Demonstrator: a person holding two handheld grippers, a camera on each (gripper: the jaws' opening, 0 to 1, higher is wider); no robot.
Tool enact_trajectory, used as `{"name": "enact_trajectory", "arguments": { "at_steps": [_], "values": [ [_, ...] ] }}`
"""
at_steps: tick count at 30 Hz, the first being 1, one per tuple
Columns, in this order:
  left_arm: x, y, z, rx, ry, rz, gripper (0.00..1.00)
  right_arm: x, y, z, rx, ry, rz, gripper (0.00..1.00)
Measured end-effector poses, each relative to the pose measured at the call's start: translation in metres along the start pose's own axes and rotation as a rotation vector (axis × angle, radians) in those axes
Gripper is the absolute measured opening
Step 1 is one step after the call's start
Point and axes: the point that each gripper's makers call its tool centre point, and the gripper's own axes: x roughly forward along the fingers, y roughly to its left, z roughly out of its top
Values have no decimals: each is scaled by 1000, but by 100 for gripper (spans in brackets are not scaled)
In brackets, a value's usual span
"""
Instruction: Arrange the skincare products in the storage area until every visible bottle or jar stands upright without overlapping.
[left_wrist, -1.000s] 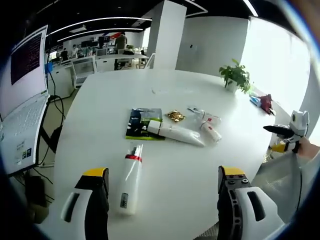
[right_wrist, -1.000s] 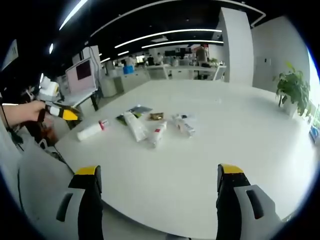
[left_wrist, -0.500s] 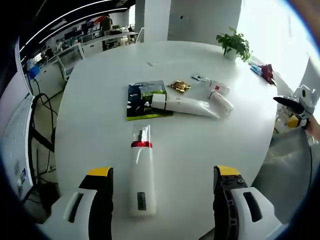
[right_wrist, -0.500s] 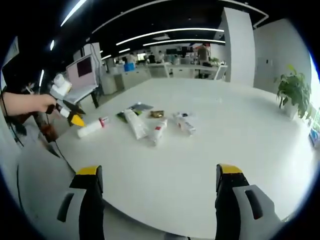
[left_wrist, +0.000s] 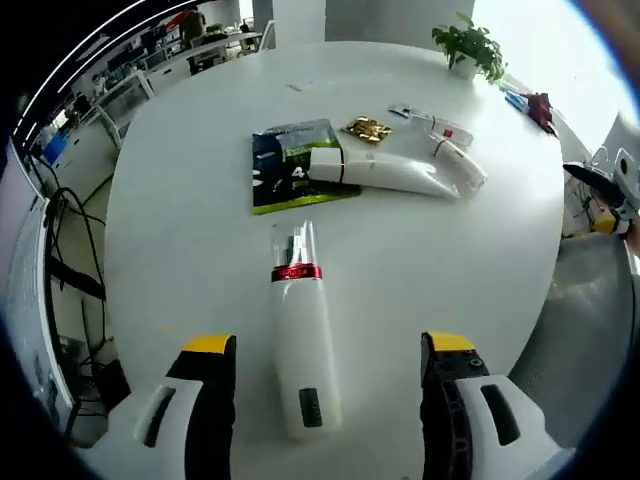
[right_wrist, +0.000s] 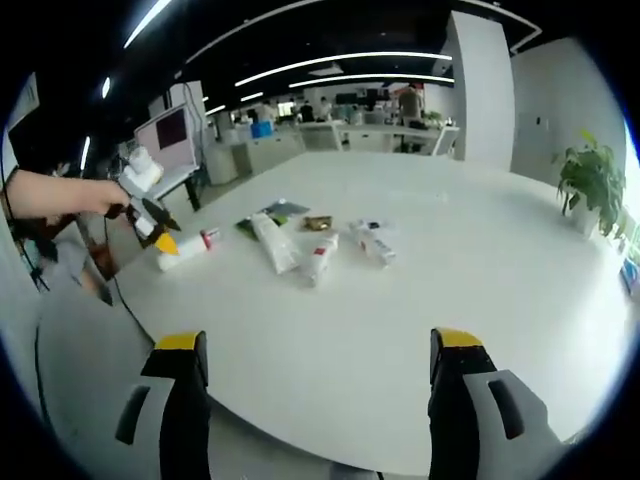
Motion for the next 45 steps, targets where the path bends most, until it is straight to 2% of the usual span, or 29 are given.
{"name": "enact_trajectory", "arguments": {
  "at_steps": [6, 10, 13, 17, 24, 28, 30, 40, 43, 45],
  "values": [
    [19, 16, 0, 27, 66, 2, 71, 0, 2, 0, -6, 3, 7, 89],
    [26, 18, -2, 40, 110, -4, 68, 1, 2, -1, -4, 6, 11, 89],
    [25, 13, -10, 62, 143, -3, 66, 1, 2, -2, -3, 8, 11, 89],
    [35, 16, -10, 78, 214, -6, 62, 3, 2, -4, -6, 14, 12, 89],
    [43, 21, -4, 100, 260, -14, 58, 5, 4, -6, -21, 35, 23, 89],
    [44, 22, -13, 136, 299, -4, 55, 7, 3, -8, -26, 42, 24, 88],
    [44, 23, -14, 137, 308, -3, 51, 7, 2, -9, -22, 42, 23, 88],
    [45, 28, -10, 128, 318, -1, 49, 6, 2, -8, 2, 37, 24, 87],
    [45, 26, -8, 129, 317, -10, 37, 6, 3, -9, -3, 41, 21, 86],
    [44, 25, -8, 133, 312, -6, 34, 6, 2, -8, 1, 35, 22, 86]
  ]
}}
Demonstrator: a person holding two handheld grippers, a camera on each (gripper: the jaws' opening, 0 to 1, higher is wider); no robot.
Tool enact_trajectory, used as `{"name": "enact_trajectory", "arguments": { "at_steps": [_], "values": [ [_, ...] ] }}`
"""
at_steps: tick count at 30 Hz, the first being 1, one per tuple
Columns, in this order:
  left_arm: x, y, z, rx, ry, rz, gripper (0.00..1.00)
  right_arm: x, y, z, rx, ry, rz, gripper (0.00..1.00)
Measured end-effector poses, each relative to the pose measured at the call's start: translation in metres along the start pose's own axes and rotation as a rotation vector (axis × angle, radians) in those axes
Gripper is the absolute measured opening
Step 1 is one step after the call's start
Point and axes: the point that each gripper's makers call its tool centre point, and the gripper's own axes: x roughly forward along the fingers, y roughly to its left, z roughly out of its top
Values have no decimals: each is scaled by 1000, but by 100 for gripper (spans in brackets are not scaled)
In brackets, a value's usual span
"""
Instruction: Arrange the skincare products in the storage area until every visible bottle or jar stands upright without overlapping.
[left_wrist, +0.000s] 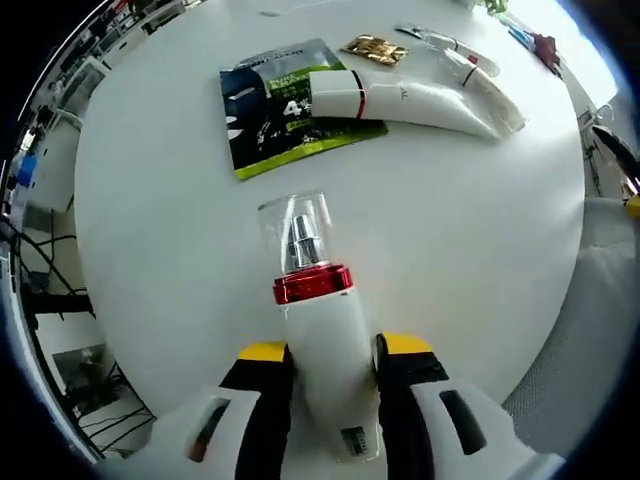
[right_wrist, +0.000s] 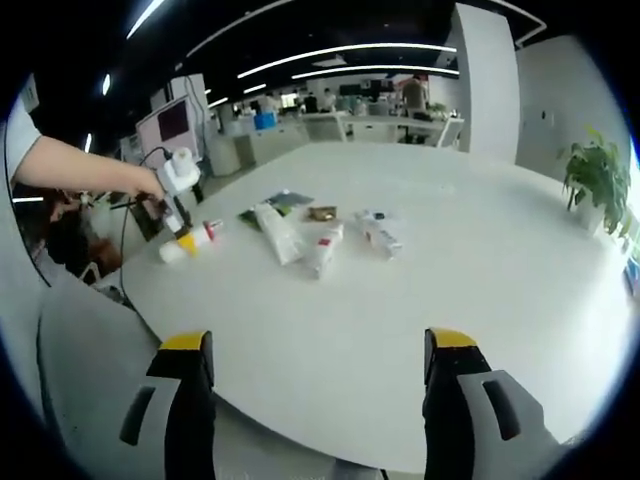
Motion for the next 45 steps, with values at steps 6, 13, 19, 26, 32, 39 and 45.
{"name": "enact_trajectory", "arguments": {
  "at_steps": [6, 13, 19, 26, 32, 39, 45],
  "values": [
    [0, 2, 0, -24, -5, 8, 31, 1, -1, -1, 0, -1, 1, 86],
    [-7, -16, -3, -95, -30, -54, 30, -2, 1, 2, 7, -13, 0, 86],
    [-11, -23, 5, -87, -77, -67, 30, -2, 1, 2, 5, -13, 4, 85],
    [-30, -38, 26, -144, -181, -137, 30, -2, 3, 2, 2, -7, 12, 85],
    [-41, -56, 35, -141, -250, -171, 30, -2, 4, 2, 1, -7, 16, 85],
    [-50, -68, 53, -45, -369, -178, 30, -2, 6, 2, -1, -4, 27, 85],
    [-58, -83, 61, -35, -447, -214, 30, -1, 9, 1, 3, 4, 46, 84]
  ]
}}
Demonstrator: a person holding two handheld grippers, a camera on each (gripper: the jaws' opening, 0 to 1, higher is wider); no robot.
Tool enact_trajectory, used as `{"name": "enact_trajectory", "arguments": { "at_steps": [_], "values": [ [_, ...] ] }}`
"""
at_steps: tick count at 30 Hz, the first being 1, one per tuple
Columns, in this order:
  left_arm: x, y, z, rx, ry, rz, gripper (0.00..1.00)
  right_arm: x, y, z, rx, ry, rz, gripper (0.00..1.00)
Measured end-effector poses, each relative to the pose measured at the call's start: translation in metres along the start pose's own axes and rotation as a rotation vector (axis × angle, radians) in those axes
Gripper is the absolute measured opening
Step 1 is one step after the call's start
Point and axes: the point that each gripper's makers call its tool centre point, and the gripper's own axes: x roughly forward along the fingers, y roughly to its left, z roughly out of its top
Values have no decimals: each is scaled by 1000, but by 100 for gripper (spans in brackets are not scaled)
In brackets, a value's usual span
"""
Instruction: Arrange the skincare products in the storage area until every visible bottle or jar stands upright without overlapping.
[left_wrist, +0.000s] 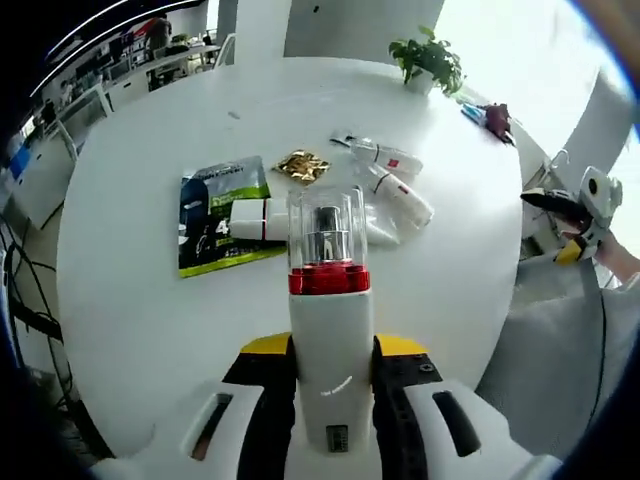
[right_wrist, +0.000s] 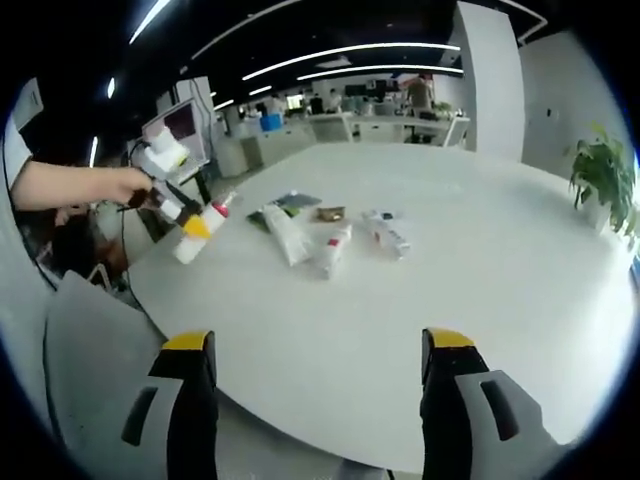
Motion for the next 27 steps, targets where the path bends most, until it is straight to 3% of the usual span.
{"name": "enact_trajectory", "arguments": {
  "at_steps": [6, 12, 14, 16, 18, 21, 24, 27],
  "values": [
    [-10, -38, 21, -2, -101, -85, 30, 1, 10, 1, 10, 1, 61, 80],
    [-19, -63, 47, -12, -217, -170, 30, 0, 8, 4, 44, -21, 71, 79],
    [-21, -71, 52, -16, -236, -199, 30, -1, 10, 6, 67, -34, 106, 79],
    [-24, -79, 59, -14, -262, -221, 30, -2, 23, 14, 131, -69, 208, 77],
    [-28, -86, 64, -13, -283, -239, 30, -7, 32, 25, 182, -113, 291, 68],
    [-33, -97, 72, -9, -317, -274, 30, -13, 40, 38, 218, -177, 327, 62],
    [-40, -109, 77, -5, -348, -315, 30, -15, 49, 41, 223, -176, 340, 68],
    [-47, -127, 80, 7, -381, -384, 30, -16, 62, 48, 202, -174, 372, 67]
  ]
}}
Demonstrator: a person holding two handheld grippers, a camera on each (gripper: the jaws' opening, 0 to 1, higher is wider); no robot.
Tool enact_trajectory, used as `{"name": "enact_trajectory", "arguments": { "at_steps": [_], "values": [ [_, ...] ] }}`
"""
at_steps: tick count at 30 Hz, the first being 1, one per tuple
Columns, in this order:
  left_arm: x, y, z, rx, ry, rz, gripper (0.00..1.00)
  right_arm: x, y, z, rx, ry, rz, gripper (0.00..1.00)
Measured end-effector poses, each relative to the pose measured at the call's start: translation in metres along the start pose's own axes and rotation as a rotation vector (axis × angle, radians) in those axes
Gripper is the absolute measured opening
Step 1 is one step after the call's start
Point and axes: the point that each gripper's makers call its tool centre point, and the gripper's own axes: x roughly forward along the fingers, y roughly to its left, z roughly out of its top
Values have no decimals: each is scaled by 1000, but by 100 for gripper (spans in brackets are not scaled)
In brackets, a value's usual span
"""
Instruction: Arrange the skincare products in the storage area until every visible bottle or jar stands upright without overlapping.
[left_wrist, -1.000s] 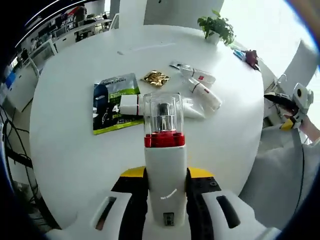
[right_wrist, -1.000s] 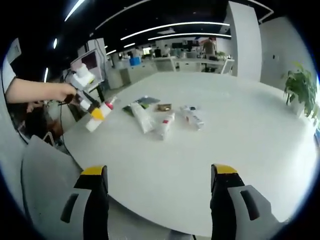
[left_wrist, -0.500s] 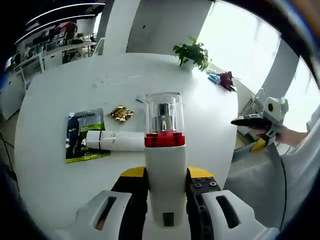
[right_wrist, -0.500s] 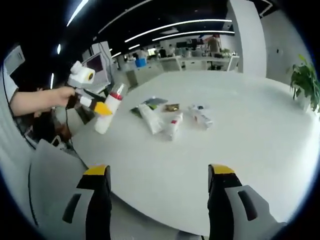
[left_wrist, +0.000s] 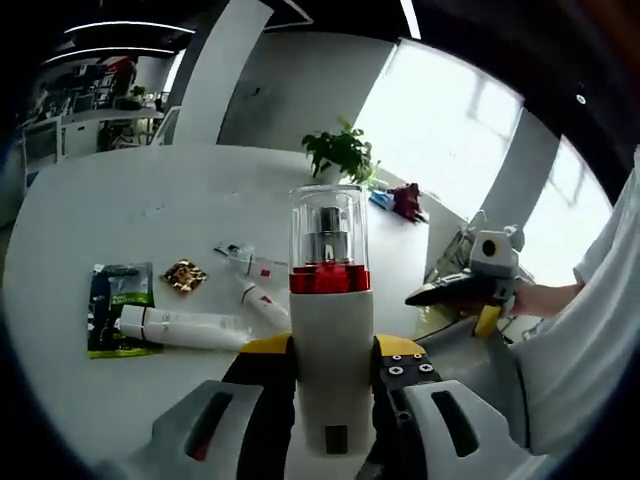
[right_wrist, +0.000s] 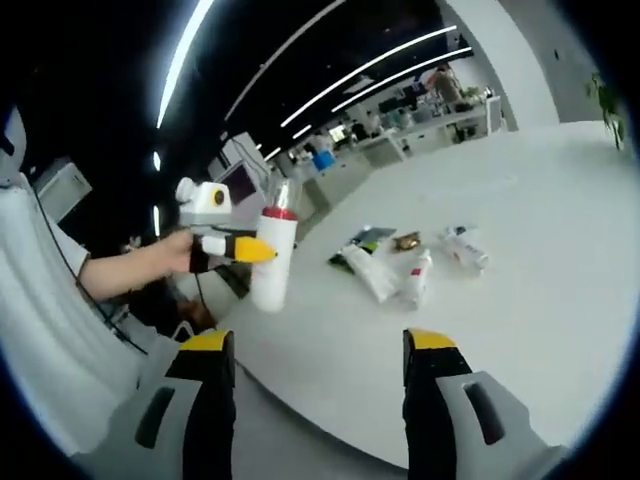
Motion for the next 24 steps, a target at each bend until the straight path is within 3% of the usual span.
{"name": "enact_trajectory", "arguments": {
  "at_steps": [9, 13, 16, 21, 24],
  "values": [
    [3, -43, 5, 58, -36, -113, 30, 11, 39, 50, 33, -125, 179, 65],
    [0, -72, 12, 50, -96, -207, 30, 16, 55, 68, 51, -168, 265, 64],
    [-3, -93, 14, 45, -132, -266, 30, 21, 65, 71, 44, -149, 318, 63],
    [-6, -118, 15, 66, -139, -301, 30, 27, 84, 82, 35, -149, 405, 61],
    [-7, -126, 14, 77, -138, -311, 29, 26, 92, 89, 24, -155, 445, 53]
  ]
}}
